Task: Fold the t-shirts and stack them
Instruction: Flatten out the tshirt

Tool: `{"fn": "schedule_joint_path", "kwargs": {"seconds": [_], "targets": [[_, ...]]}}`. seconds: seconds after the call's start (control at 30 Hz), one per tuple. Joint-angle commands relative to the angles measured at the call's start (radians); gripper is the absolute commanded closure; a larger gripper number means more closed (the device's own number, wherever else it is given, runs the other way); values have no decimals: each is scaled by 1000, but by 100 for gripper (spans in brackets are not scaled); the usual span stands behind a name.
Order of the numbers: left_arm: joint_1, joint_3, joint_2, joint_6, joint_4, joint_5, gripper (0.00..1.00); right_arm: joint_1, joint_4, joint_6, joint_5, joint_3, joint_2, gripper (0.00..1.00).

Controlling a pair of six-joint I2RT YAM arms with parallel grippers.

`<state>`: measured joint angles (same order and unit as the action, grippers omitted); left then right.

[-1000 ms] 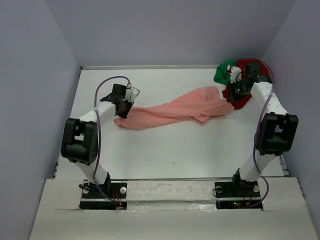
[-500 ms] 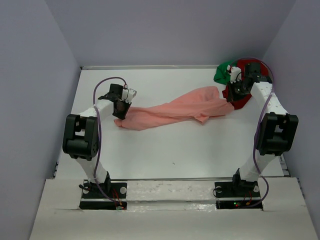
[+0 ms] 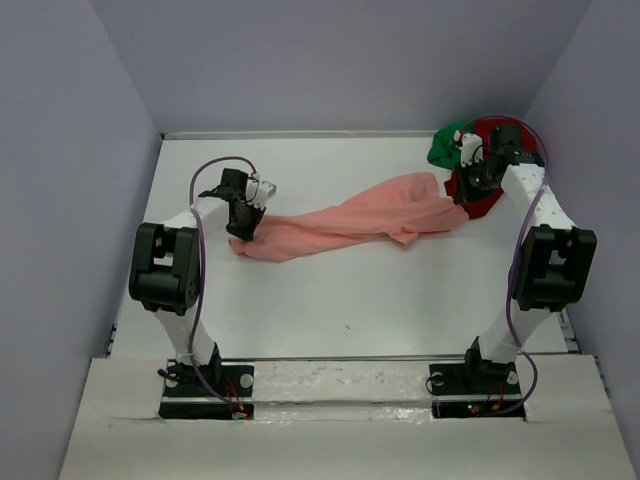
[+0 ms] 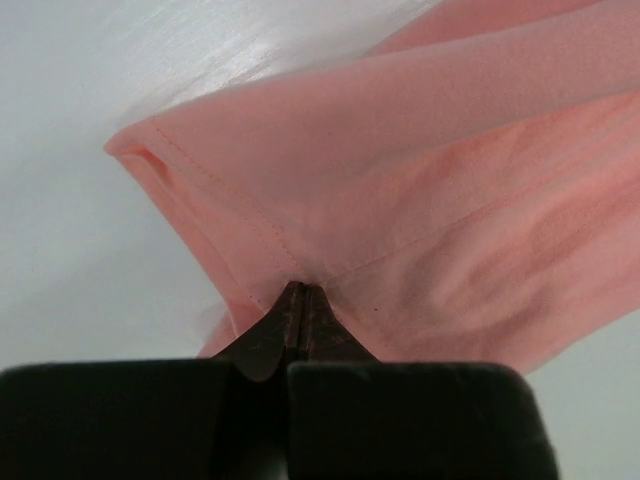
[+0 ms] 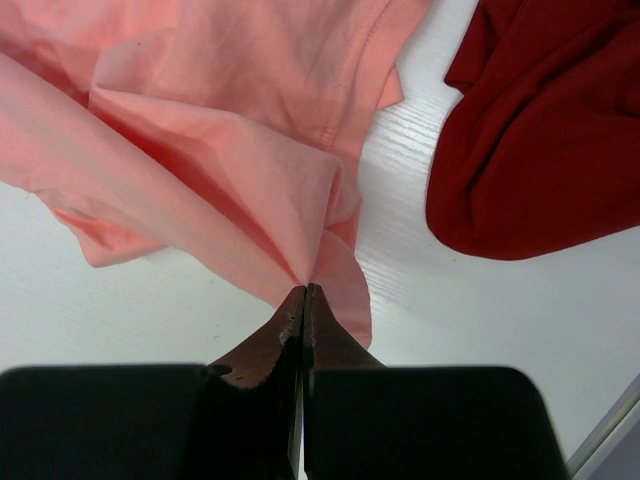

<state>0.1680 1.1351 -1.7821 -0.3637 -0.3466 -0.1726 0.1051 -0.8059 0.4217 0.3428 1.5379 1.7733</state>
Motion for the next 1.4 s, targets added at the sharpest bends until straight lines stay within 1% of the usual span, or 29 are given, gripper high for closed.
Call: {"fn": "schedule_joint_path", "kwargs": {"seconds": [0.0, 0.17, 0.33, 0.5, 0.63, 0.83, 0.87, 0.9, 1.0, 1.07, 1.23, 1.37], "targets": [[-2, 32, 10, 5, -35, -21, 100, 7, -3, 12, -16, -2, -28, 100], [-2, 20, 44, 9, -12, 5, 100, 7, -3, 11, -14, -2, -25, 100], [21, -17, 147, -7, 43, 71, 100, 7, -4, 9, -4, -2, -21, 100], [24, -44, 230, -6, 87, 52, 100, 7, -7, 8, 1, -1, -15, 100], [22, -26, 230, -12, 63, 5, 100, 7, -12, 8, 2, 2, -11, 100], [24, -32, 170, -8, 54, 19, 100, 7, -12, 11, -2, -1, -12, 100], [24, -38, 162, 0, 61, 28, 91, 7, -12, 12, -7, -1, -12, 100], [24, -44, 155, 0, 69, 48, 85, 7, -12, 14, -10, -1, -12, 100], [22, -54, 144, 2, 81, 74, 78, 7, -12, 17, -13, -2, -11, 100], [19, -32, 128, 8, 58, 65, 71, 7, -12, 17, -11, -2, -6, 100], [1, 12, 90, 19, 6, 15, 69, 7, -13, 15, -11, -4, -3, 100], [-10, 29, 67, 22, -8, 12, 68, 7, -12, 19, -16, -5, -5, 100]]}}
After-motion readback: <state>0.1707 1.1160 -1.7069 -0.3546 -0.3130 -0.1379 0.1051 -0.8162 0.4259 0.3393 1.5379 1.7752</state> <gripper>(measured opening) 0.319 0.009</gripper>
